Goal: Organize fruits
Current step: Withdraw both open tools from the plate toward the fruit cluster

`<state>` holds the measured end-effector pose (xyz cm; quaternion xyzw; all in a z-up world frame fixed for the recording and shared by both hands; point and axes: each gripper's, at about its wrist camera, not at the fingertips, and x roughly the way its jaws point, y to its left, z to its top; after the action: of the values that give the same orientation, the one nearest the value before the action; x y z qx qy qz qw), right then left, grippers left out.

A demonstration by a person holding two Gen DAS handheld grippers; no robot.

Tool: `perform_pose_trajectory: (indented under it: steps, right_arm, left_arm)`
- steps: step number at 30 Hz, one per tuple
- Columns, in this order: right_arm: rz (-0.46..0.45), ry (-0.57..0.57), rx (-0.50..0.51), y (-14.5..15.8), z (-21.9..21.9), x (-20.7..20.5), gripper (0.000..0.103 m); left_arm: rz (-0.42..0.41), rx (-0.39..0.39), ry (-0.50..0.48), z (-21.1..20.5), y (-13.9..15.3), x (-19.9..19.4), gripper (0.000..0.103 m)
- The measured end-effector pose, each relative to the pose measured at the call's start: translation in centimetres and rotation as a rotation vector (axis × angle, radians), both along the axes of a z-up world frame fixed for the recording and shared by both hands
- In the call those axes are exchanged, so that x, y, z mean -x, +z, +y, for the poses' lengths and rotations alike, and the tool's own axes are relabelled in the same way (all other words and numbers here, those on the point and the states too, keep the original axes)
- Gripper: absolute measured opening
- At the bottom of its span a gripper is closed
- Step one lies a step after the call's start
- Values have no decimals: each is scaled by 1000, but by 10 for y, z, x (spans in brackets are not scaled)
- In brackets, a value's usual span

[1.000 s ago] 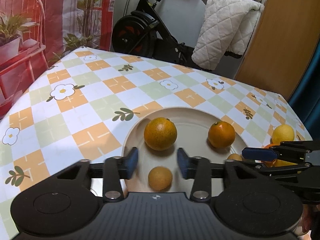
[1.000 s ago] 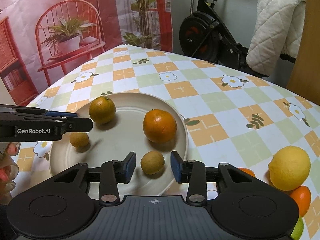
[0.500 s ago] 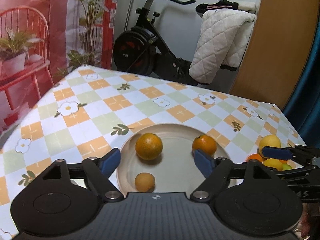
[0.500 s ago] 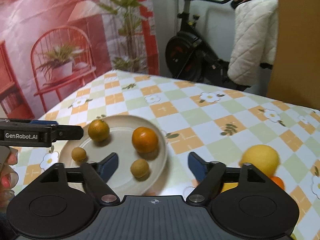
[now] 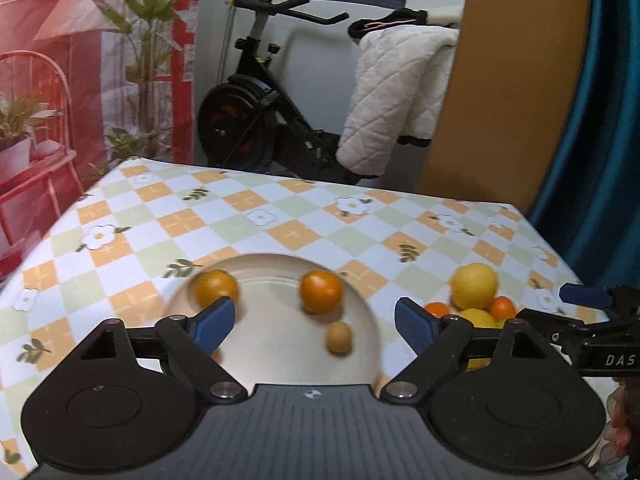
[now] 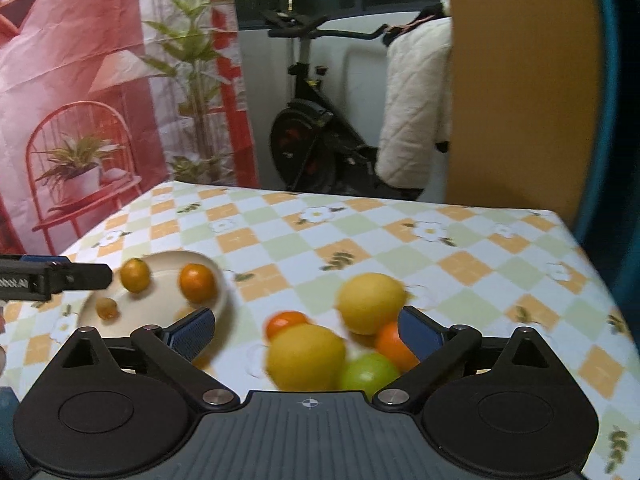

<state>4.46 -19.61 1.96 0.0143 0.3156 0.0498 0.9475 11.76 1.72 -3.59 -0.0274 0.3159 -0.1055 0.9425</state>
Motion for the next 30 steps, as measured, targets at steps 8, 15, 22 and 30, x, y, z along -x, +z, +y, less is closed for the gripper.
perform_pose_trajectory:
  steps: [8,15,22,30]
  right_arm:
    - [31,-46,-7,-13,-37,14,89]
    - [54,-50,-6,-22,-58,18,70]
    - [54,-62,-13,-23,-80,19,55]
    - [59,-68,-13,-24,-94,11,42]
  left_arm:
    - [14,-18,-57,-30,-7,3,89]
    - [28,-23,-100,-48,-13,-1,86]
    - [45,-6,-140,-59,-16,-8,79]
    - [67,10,-167,-71,-23,-20,71]
